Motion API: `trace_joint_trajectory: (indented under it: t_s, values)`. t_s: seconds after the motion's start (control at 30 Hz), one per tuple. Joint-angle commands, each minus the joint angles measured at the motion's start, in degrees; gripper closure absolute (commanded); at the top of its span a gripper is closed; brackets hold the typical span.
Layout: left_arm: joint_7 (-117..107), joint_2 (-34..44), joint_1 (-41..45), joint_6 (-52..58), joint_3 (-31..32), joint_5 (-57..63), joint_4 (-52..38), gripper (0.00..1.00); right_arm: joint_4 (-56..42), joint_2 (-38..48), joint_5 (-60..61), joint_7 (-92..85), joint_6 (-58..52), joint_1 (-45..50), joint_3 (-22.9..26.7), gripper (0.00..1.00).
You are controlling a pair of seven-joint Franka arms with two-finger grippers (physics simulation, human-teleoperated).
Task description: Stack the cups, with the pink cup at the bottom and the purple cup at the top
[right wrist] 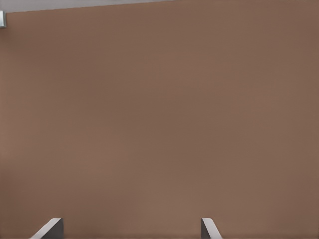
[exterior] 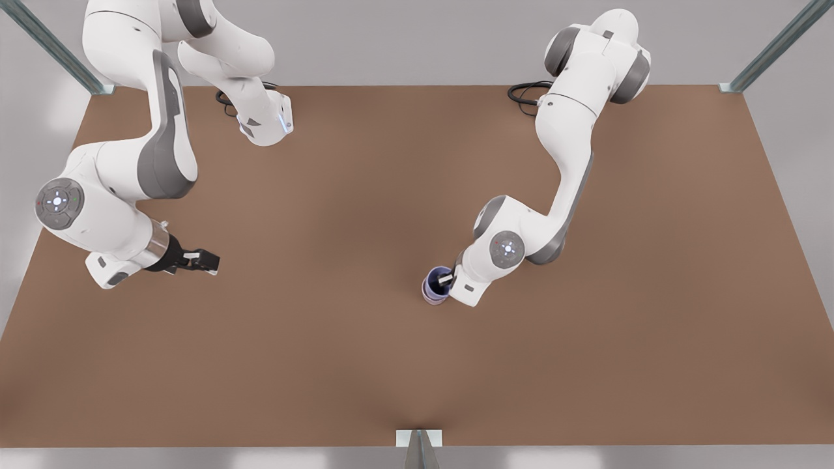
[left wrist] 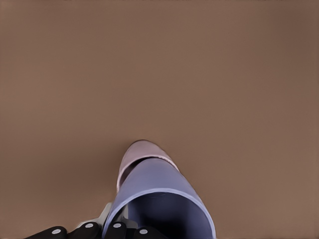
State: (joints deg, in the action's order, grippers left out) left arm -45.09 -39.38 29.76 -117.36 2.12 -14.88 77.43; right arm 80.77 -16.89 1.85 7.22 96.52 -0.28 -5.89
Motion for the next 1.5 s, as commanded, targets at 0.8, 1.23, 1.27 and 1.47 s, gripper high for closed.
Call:
trace_joint_trajectory:
  t_s: [0.8, 1.23, 1.27, 1.47]
  values:
    - [0.62, -0.79, 0.56, 0.02, -0.01, -1.91, 0.36, 0.50, 0.09, -0.25, -0.09, 0.16, 0.25, 0.11, 0.00, 0.00]
    - [0.71, -0.70, 0.56, 0.11, -0.01, -1.82, 0.62, 0.00, 0.09, -0.43, -0.09, 0.25, 0.42, 0.11, 0.00, 0.00]
    - [0.62, -0.61, 0.56, 0.20, -0.01, -1.82, 0.62, 0.00, 0.01, -0.34, -0.09, 0.25, 0.42, 0.19, 0.00, 0.00]
    - [0.44, 2.81, -0.23, 2.92, -0.54, -1.91, 0.01, 0.00, 0.01, -0.34, -0.09, 0.16, 0.16, 0.11, 0.00, 0.00]
